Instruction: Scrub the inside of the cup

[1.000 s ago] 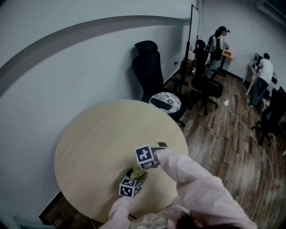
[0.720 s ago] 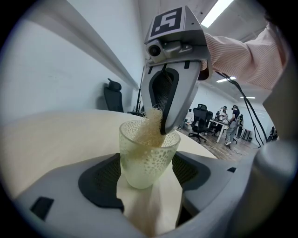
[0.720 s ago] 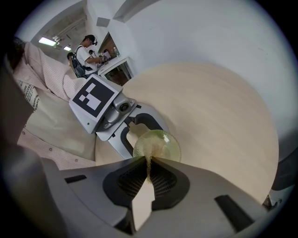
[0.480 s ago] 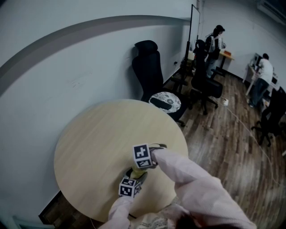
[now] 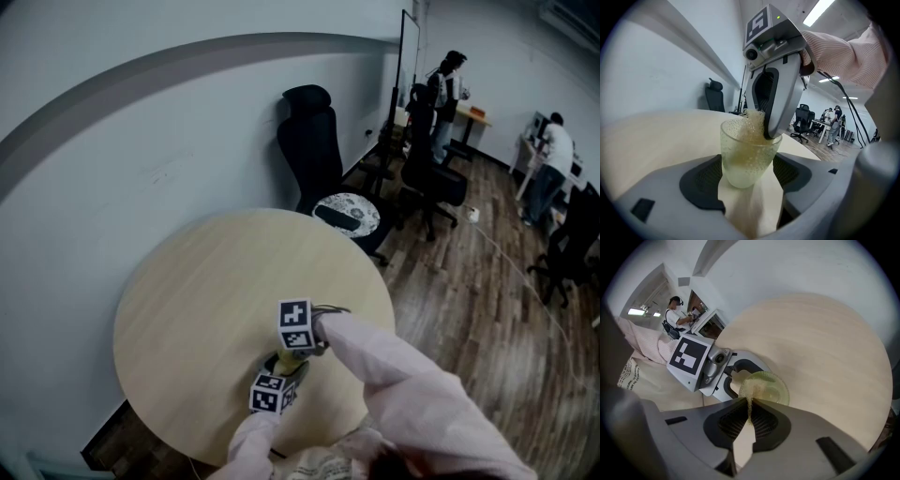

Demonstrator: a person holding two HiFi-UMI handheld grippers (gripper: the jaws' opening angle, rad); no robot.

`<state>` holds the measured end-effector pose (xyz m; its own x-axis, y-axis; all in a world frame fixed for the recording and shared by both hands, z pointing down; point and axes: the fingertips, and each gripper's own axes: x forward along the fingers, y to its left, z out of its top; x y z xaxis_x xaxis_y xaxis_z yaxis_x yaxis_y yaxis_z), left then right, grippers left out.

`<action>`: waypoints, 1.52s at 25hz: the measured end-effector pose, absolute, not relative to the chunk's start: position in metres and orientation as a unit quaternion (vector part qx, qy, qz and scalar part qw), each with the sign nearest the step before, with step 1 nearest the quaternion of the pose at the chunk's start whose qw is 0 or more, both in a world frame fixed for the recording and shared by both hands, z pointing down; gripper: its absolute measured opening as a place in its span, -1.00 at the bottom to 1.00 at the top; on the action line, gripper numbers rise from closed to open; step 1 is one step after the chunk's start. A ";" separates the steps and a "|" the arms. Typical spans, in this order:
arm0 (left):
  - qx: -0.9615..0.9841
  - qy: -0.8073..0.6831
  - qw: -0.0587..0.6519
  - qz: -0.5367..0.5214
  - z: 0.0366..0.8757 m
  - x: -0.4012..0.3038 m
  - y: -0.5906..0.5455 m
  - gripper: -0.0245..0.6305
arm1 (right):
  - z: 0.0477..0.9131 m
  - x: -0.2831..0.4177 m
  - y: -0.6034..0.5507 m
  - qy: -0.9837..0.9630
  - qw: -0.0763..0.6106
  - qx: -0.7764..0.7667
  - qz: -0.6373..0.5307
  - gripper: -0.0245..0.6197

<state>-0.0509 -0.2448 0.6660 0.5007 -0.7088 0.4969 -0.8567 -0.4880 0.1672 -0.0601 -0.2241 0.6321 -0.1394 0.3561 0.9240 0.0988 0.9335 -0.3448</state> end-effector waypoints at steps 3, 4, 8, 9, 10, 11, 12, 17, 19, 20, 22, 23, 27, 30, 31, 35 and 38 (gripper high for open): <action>0.842 -0.465 0.203 0.185 0.666 -0.051 -0.245 0.11 | 0.632 -0.062 -0.221 -0.748 0.633 -0.144 0.137 -0.84; 0.842 -0.464 0.203 0.186 0.667 -0.051 -0.245 0.11 | 0.631 -0.063 -0.221 -0.749 0.631 -0.142 0.147 -0.84; 0.841 -0.465 0.202 0.190 0.668 -0.051 -0.244 0.10 | 0.632 -0.067 -0.219 -0.751 0.621 -0.127 0.186 -0.84; 0.841 -0.465 0.201 0.190 0.668 -0.051 -0.244 0.10 | 0.633 -0.068 -0.220 -0.751 0.619 -0.121 0.197 -0.84; 0.841 -0.465 0.201 0.190 0.668 -0.051 -0.244 0.10 | 0.633 -0.069 -0.220 -0.750 0.617 -0.115 0.208 -0.84; 0.841 -0.465 0.200 0.191 0.668 -0.051 -0.244 0.09 | 0.633 -0.071 -0.219 -0.749 0.615 -0.108 0.220 -0.84; 0.842 -0.464 0.200 0.191 0.668 -0.051 -0.244 0.09 | 0.633 -0.072 -0.219 -0.749 0.612 -0.102 0.232 -0.84; 0.841 -0.465 0.199 0.192 0.667 -0.051 -0.244 0.08 | 0.633 -0.079 -0.219 -0.747 0.595 -0.077 0.287 -0.84; 0.841 -0.465 0.200 0.193 0.668 -0.050 -0.244 0.08 | 0.632 -0.082 -0.221 -0.745 0.587 -0.068 0.308 -0.84; 0.841 -0.465 0.200 0.193 0.668 -0.050 -0.244 0.08 | 0.632 -0.083 -0.221 -0.745 0.583 -0.063 0.318 -0.84; 0.841 -0.465 0.199 0.194 0.668 -0.050 -0.243 0.08 | 0.631 -0.086 -0.223 -0.746 0.572 -0.054 0.337 -0.84; 0.840 -0.465 0.199 0.194 0.667 -0.050 -0.243 0.08 | 0.630 -0.087 -0.224 -0.747 0.566 -0.050 0.346 -0.84; 0.840 -0.465 0.197 0.196 0.668 -0.052 -0.244 0.07 | 0.630 -0.090 -0.229 -0.748 0.552 -0.034 0.367 -0.84; 0.840 -0.466 0.197 0.196 0.668 -0.051 -0.243 0.07 | 0.629 -0.090 -0.231 -0.747 0.546 -0.022 0.379 -0.84; 0.840 -0.466 0.198 0.197 0.668 -0.051 -0.242 0.07 | 0.628 -0.090 -0.232 -0.747 0.543 -0.018 0.384 -0.84; 0.840 -0.465 0.195 0.198 0.669 -0.051 -0.244 0.07 | 0.628 -0.091 -0.238 -0.746 0.527 -0.002 0.407 -0.84; 0.841 -0.465 0.195 0.198 0.669 -0.050 -0.244 0.07 | 0.628 -0.090 -0.242 -0.745 0.516 0.009 0.423 -0.85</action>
